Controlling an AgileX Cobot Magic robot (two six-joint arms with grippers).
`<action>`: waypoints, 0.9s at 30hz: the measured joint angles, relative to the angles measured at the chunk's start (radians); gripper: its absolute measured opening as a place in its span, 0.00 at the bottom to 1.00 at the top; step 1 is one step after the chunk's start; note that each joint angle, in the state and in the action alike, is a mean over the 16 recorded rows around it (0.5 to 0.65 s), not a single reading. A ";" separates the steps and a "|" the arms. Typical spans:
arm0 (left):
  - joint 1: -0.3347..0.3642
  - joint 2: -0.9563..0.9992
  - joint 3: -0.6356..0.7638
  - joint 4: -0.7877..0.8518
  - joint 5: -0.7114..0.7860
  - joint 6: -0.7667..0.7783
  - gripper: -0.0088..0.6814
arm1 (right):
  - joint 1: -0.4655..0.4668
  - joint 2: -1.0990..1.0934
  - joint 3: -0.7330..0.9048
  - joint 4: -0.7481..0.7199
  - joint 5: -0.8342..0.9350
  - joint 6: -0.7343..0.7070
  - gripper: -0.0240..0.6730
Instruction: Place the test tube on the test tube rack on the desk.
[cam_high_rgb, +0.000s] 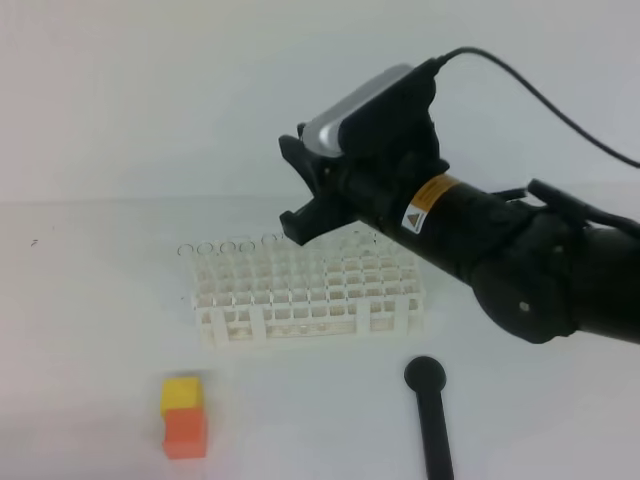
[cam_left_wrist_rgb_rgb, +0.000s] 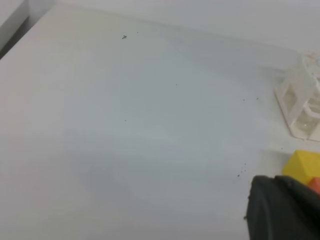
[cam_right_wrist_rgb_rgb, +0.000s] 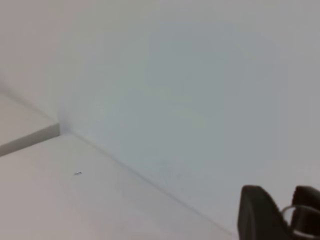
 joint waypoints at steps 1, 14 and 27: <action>0.000 0.000 0.000 0.000 0.000 0.000 0.01 | 0.001 0.007 0.000 0.011 -0.009 -0.012 0.21; 0.000 0.000 0.000 0.000 0.000 0.000 0.01 | 0.005 0.047 0.021 0.250 -0.095 -0.192 0.21; 0.000 0.000 0.000 0.000 0.000 0.000 0.01 | 0.049 0.126 0.049 0.369 -0.245 -0.223 0.21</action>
